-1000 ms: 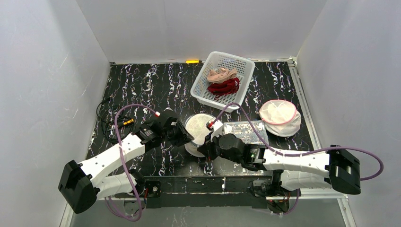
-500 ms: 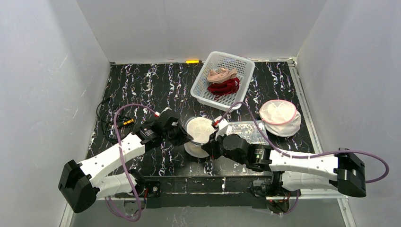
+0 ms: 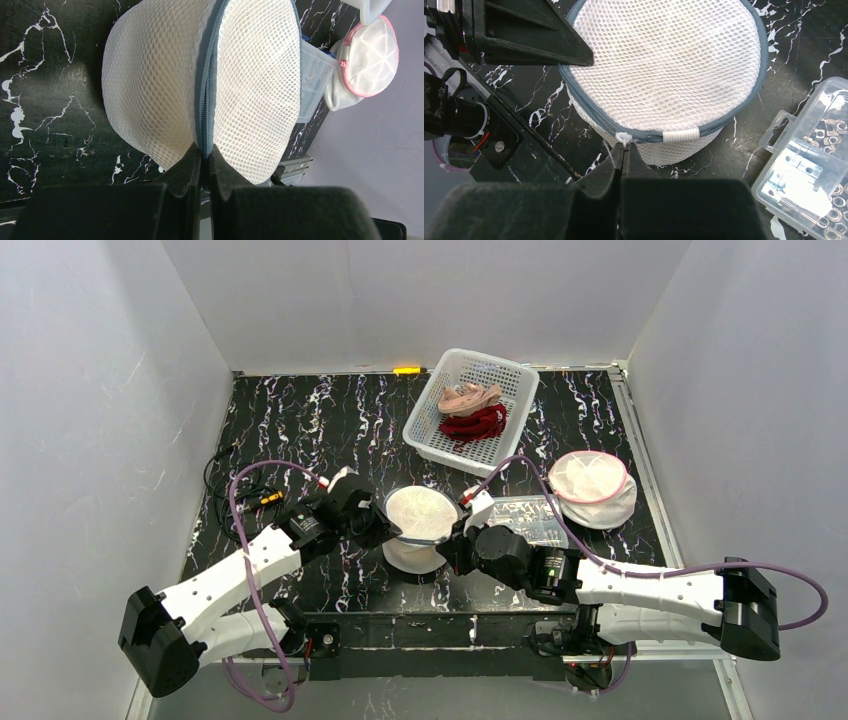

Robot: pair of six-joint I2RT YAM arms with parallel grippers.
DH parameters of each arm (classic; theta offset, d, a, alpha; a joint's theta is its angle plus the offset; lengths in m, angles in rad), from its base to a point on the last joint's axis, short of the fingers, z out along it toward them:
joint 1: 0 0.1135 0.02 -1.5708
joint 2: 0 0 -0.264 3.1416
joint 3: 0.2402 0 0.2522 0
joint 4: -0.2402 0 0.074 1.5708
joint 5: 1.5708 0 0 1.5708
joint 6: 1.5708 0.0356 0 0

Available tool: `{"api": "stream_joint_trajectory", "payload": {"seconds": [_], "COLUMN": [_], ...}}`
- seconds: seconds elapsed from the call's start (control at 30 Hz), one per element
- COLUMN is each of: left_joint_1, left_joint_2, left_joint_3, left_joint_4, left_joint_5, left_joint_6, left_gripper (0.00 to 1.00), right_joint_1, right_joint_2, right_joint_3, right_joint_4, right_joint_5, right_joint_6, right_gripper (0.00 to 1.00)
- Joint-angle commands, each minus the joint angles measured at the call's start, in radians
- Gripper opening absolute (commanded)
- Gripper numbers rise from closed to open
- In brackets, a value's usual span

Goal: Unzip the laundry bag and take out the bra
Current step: Unzip the laundry bag at the center of the board, then adjust the laundry bag at the center of the board.

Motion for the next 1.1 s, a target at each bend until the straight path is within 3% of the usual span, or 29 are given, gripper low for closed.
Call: {"api": "stream_joint_trajectory", "payload": {"seconds": [0.0, 0.1, 0.13, 0.23, 0.33, 0.5, 0.77, 1.07], "left_joint_1": [0.008, 0.008, 0.008, 0.008, 0.008, 0.008, 0.003, -0.026], "left_joint_2": [-0.027, -0.036, -0.043, -0.063, -0.074, -0.123, -0.244, -0.308], "left_joint_3": [-0.016, -0.028, -0.039, -0.096, -0.138, -0.218, -0.377, -0.425], "left_joint_4": [-0.063, -0.041, -0.021, 0.068, 0.140, 0.255, 0.532, 0.551], "left_joint_5": [-0.067, -0.061, -0.056, -0.038, -0.035, -0.067, -0.164, -0.260], "left_joint_6": [0.005, -0.009, -0.018, -0.066, -0.111, -0.166, -0.232, -0.151], "left_gripper": [0.00, 0.00, 0.00, 0.00, 0.00, 0.00, 0.00, 0.00], "right_joint_1": [0.000, -0.001, 0.000, 0.000, -0.001, -0.001, -0.012, -0.062], "right_joint_2": [-0.003, -0.007, -0.013, -0.039, -0.067, -0.112, -0.097, 0.070], "right_joint_3": [0.004, 0.012, 0.015, 0.026, 0.033, -0.012, -0.117, -0.129], "right_joint_4": [0.001, 0.003, 0.004, -0.010, -0.029, -0.009, 0.167, 0.394], "right_joint_5": [0.059, 0.038, 0.027, 0.007, 0.019, 0.056, 0.033, 0.019], "right_joint_6": [0.020, 0.040, 0.052, 0.122, 0.230, 0.454, 0.726, 0.836], "right_gripper": [0.01, 0.01, 0.06, 0.43, 0.68, 0.95, 0.99, 0.93]}}
